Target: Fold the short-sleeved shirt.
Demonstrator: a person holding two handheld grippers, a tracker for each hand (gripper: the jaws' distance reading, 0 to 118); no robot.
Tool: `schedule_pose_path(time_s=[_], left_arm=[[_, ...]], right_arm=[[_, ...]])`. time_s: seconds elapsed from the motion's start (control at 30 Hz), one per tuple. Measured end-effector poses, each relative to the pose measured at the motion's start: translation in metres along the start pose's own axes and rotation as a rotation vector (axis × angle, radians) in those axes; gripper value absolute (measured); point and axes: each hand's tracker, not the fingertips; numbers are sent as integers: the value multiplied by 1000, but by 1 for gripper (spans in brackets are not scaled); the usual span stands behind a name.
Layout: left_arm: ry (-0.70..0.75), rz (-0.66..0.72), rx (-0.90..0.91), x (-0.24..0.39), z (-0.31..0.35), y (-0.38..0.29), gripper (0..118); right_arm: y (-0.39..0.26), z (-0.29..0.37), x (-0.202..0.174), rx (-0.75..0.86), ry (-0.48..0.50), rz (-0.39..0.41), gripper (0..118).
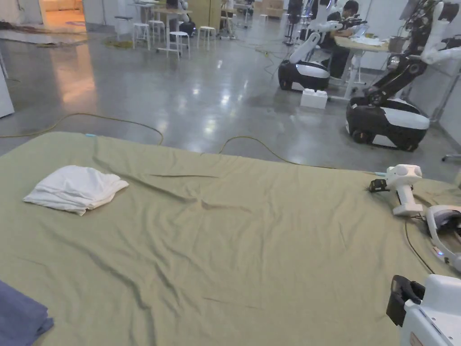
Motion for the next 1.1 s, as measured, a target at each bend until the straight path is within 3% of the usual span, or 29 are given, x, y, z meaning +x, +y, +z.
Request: schedule_pose_path(time_s=[0.07, 0.2, 0.33, 0.5, 0.73, 0.8, 0.83, 0.97, 1.1], left_arm=[[85, 21, 5, -2, 4, -5, 54], [277, -54, 85, 2, 31, -11, 60], [361, -80, 211, 10, 70, -18, 60], [272, -157, 377, 52, 93, -56, 60], [83, -299, 570, 157, 48, -141, 59], [73, -383, 641, 196, 30, -165, 59], [79, -428, 687, 166, 10, -136, 59], [105, -592, 872, 233, -28, -171, 57], [141, -691, 902, 298, -59, -188, 50]], right_arm=[[-3, -1, 2, -8, -1, -1, 0], [-8, -3, 0, -22, 2, 13, 0], [-10, -6, -3, -30, 12, 11, 0], [-13, -9, -11, -30, 33, 13, 0], [-13, -9, -26, -15, 63, 2, 0], [-11, -9, -30, -8, 69, -5, 0], [-10, -9, -32, -2, 70, -10, 0], [-3, -9, -41, 23, 75, -19, 0], [5, -9, -49, 62, 67, -7, 0]])
